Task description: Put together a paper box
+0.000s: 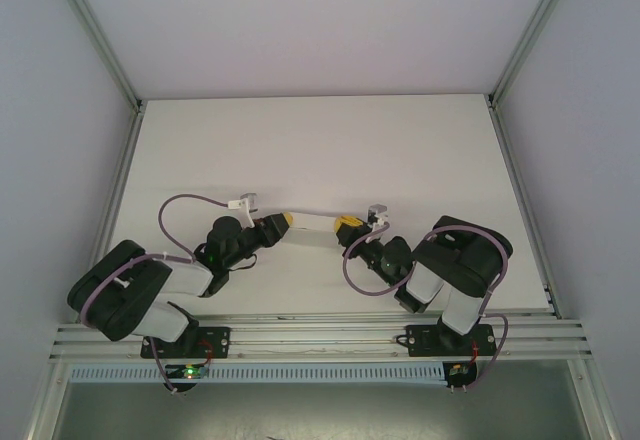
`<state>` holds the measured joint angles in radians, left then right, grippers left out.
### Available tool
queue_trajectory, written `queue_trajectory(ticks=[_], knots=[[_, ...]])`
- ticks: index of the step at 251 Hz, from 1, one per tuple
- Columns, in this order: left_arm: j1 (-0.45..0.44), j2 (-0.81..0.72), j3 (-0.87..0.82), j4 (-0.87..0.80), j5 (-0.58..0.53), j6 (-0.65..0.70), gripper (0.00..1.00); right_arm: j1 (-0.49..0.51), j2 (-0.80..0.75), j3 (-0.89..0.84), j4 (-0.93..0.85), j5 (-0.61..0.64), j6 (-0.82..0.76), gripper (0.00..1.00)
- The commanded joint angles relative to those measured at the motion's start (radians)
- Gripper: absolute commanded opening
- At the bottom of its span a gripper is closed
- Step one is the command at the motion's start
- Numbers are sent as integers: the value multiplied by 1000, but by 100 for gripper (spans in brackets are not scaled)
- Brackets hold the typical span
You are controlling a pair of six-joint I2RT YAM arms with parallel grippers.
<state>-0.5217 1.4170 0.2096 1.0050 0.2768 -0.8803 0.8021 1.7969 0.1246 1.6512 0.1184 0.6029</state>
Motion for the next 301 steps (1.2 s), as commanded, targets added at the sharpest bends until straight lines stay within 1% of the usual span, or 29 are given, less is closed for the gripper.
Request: queue_trajectory(ticks=[1, 15, 27, 43, 58, 66, 71, 77, 92, 102, 106, 117, 122, 127, 139, 145, 148, 149, 152, 165, 188, 240, 250, 259, 271, 301], knots=[[-18, 7, -28, -282, 122, 64, 0, -10, 193, -115, -329, -63, -82, 2], [-18, -21, -16, -320, 118, 77, 0, -17, 164, -121, -341, -58, -72, 3], [-18, -56, -2, -367, 119, 83, 0, -21, 129, -122, -357, -59, -69, 6], [-19, -113, 25, -452, 109, 107, 0, -26, 67, -118, -418, -59, -60, 7], [-20, -177, 45, -535, 87, 124, 0, -31, -8, -96, -516, -59, -47, 10], [-21, -216, 56, -583, 73, 135, 8, -33, -58, -76, -593, -64, -41, 12], [-21, -241, 62, -610, 65, 141, 17, -34, -91, -62, -646, -64, -43, 14], [-20, -270, 67, -642, 55, 148, 30, -33, -133, -46, -713, -61, -46, 18], [-20, -347, 77, -713, 20, 161, 46, -32, -243, 5, -902, -31, -39, 22], [-20, -396, 82, -748, -2, 162, 63, -32, -314, 40, -1025, 2, -26, 28], [-20, -414, 83, -762, -11, 163, 65, -34, -340, 54, -1074, 12, -18, 29], [-20, -452, 91, -790, -27, 165, 64, -34, -397, 89, -1180, 44, -4, 30], [-20, -465, 96, -801, -29, 166, 66, -34, -417, 106, -1224, 56, 5, 30], [-21, -473, 105, -818, -35, 167, 71, -34, -435, 120, -1259, 64, 16, 30], [-20, -479, 133, -866, -55, 168, 89, -34, -462, 147, -1301, 64, 32, 33], [-20, -476, 148, -885, -67, 169, 93, -34, -468, 153, -1314, 62, 45, 36], [-20, -472, 155, -894, -73, 170, 95, -34, -470, 153, -1319, 62, 50, 37], [-20, -471, 157, -896, -73, 171, 98, -34, -470, 153, -1320, 62, 52, 37], [-21, -468, 163, -903, -75, 172, 100, -34, -470, 175, -1324, 59, 55, 37], [-20, -453, 184, -917, -72, 177, 100, -34, -466, 215, -1344, 39, 58, 38], [-21, -443, 192, -895, -52, 175, 100, -32, -453, 258, -1369, 21, 56, 41], [-18, -438, 194, -926, -94, 152, 100, -31, -489, 277, -1374, 35, 61, 42], [-14, -436, 182, -911, -101, 143, 99, -31, -493, 274, -1377, 33, 59, 42], [-4, -430, 176, -908, -111, 122, 96, -31, -492, 275, -1385, 30, 57, 42], [21, -418, 176, -893, -81, 107, 92, -30, -484, 275, -1391, 22, 58, 41], [51, -374, 153, -765, 4, 48, 91, -32, -453, 281, -1397, 3, 61, 41]])
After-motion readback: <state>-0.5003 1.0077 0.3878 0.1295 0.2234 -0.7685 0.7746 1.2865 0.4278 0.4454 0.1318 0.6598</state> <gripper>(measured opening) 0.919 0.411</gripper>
